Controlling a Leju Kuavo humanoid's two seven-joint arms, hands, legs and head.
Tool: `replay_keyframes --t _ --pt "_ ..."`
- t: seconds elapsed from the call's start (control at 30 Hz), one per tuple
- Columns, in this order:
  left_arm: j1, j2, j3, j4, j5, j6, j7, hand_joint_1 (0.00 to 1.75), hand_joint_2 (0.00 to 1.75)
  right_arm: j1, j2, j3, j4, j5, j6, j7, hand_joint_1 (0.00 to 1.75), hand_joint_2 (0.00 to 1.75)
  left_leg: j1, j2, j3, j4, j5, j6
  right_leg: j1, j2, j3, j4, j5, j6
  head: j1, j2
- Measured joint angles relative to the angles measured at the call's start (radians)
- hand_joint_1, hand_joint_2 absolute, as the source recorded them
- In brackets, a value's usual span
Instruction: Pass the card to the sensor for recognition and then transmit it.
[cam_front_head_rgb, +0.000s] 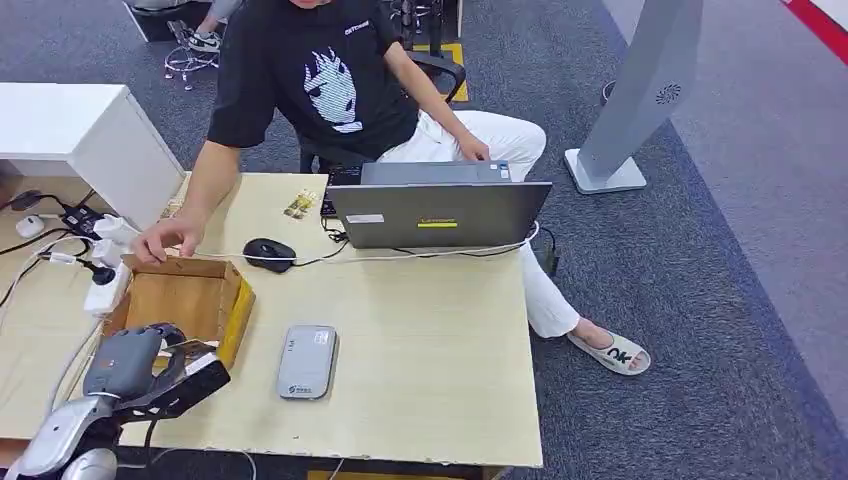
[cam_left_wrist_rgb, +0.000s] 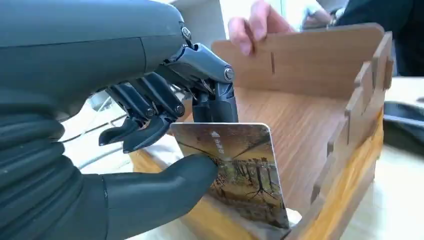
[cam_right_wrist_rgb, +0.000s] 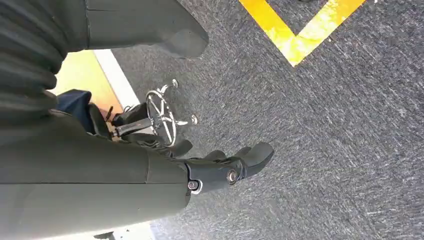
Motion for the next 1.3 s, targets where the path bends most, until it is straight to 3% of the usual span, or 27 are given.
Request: replay_keyframes --t 0.27,0.63,0.77,0.93,1.27,1.3 --pt "-0.085 -0.037 0.039 -0.030 0.023 0.131 -0.040 1.75 1.75 -0.003 0.000 0.000 0.000 0.015 0.000 -0.009 0.00 1.75 0.000 0.000 0.000 0.000 0.000 0.000 0.000 0.000 0.000 0.000 0.001 0.000 0.000 0.000" --pt "-0.120 -0.069 0.063 -0.048 0.028 0.134 -0.047 1.75 1.75 -0.005 0.000 0.000 0.000 0.015 0.000 -0.011 0.00 1.75 0.000 0.000 0.000 0.000 0.000 0.000 0.000 0.000 0.000 0.000 0.001 -0.001 0.000 0.000" --pt "-0.129 -0.079 0.075 -0.055 0.051 0.175 -0.069 1.75 1.75 -0.005 0.000 0.000 0.000 0.021 0.000 -0.019 0.00 1.75 0.000 0.000 0.000 0.000 0.000 0.000 0.000 0.000 0.000 0.000 0.001 -0.001 0.000 0.000" --pt "-0.196 -0.090 0.114 -0.070 0.091 0.195 -0.091 1.75 1.75 -0.009 -0.001 0.002 0.000 0.034 -0.001 -0.020 0.00 1.75 0.000 0.000 0.000 0.000 0.001 -0.001 0.000 0.000 0.000 0.000 0.001 0.000 0.000 0.000" --pt "-0.353 -0.095 0.160 -0.062 0.047 0.215 -0.085 1.75 1.75 -0.011 -0.001 0.018 0.000 0.054 0.000 -0.020 0.00 1.75 0.000 0.000 0.000 0.000 0.002 -0.001 0.000 0.000 0.000 0.000 0.002 -0.001 0.000 0.000" --pt "-0.360 -0.095 0.160 -0.061 0.045 0.214 -0.085 0.00 1.75 -0.012 -0.001 0.019 0.000 0.054 0.000 -0.020 0.00 1.75 0.000 0.000 0.000 0.000 0.002 -0.001 0.000 0.000 0.000 0.000 0.002 -0.001 0.000 0.000"
